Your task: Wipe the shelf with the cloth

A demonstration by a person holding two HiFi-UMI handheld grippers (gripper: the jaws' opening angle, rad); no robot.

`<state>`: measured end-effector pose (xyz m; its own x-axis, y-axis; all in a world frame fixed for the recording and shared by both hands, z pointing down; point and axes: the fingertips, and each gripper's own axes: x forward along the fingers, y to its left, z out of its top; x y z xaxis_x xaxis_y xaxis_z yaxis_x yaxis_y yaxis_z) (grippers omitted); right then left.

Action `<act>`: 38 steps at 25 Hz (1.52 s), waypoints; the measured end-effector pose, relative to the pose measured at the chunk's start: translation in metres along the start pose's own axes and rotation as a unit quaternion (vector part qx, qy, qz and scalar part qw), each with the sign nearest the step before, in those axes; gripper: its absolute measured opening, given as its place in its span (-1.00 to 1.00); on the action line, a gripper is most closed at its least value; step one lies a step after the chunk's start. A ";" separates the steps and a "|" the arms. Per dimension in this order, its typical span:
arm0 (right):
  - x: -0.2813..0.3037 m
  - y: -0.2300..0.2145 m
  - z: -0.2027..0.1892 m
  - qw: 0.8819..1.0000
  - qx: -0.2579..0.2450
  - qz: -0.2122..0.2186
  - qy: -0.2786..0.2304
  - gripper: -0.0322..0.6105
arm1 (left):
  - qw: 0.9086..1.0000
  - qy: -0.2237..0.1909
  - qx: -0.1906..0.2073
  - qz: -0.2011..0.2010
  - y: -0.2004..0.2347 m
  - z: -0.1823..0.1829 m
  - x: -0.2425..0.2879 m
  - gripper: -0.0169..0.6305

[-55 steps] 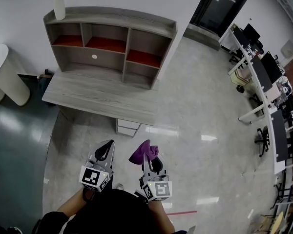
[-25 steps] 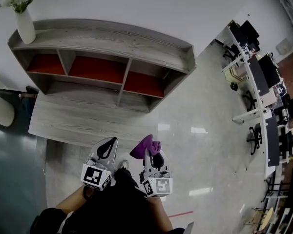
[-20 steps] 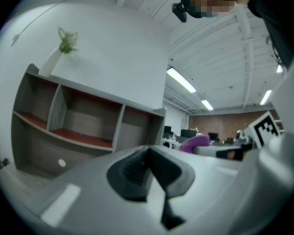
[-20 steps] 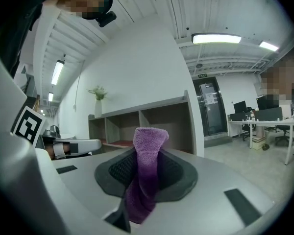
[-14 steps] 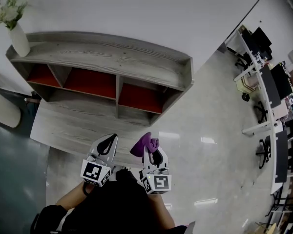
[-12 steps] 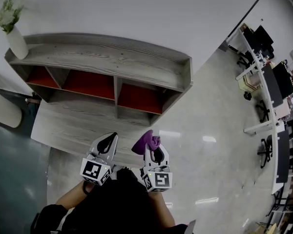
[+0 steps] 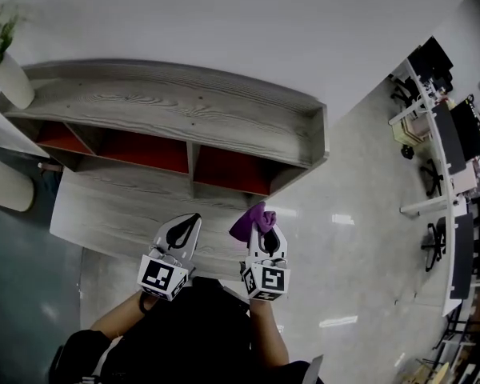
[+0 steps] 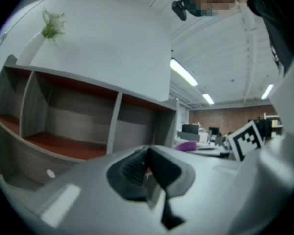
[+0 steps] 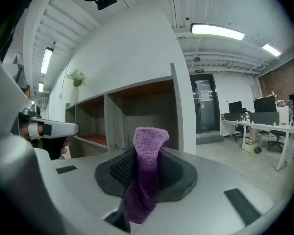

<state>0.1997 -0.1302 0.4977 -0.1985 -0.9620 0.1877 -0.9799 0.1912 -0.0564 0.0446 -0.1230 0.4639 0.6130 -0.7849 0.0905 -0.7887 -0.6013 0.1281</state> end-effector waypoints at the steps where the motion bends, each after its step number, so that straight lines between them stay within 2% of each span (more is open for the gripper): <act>1: 0.006 -0.002 0.000 1.000 -0.001 -0.008 0.003 -0.65 | 1.000 -0.001 0.002 -0.007 0.001 0.002 0.002 -0.94; 4: 0.022 -0.005 -0.003 0.999 -0.007 -0.028 0.014 -0.65 | 1.000 -0.005 0.007 -0.021 0.009 0.006 0.008 -0.93; 14: 0.079 -0.031 -0.023 0.993 -0.030 -0.099 0.057 -0.65 | 0.999 -0.001 -0.025 -0.040 0.034 0.001 0.024 -0.93; 20: 0.099 -0.048 -0.037 0.986 -0.042 -0.133 0.087 -0.65 | 0.999 0.006 -0.017 -0.042 0.044 0.001 0.032 -0.93; 30: 0.122 -0.053 -0.067 0.980 -0.035 -0.138 0.139 -0.65 | 0.998 0.013 -0.029 -0.046 0.051 -0.005 0.047 -0.93; 34: 0.130 -0.045 -0.073 0.979 -0.061 -0.131 0.147 -0.65 | 0.998 0.016 -0.032 -0.047 0.053 -0.008 0.050 -0.93; 38: 0.135 -0.044 -0.075 0.977 -0.065 -0.127 0.161 -0.65 | 0.998 0.016 -0.033 -0.043 0.057 -0.009 0.050 -0.94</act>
<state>0.2146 -0.2535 0.5989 0.0771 -0.8747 0.4785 -0.9883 -0.0036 0.1526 0.0304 -0.1954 0.4842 0.6806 -0.7247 0.1078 -0.7288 -0.6543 0.2019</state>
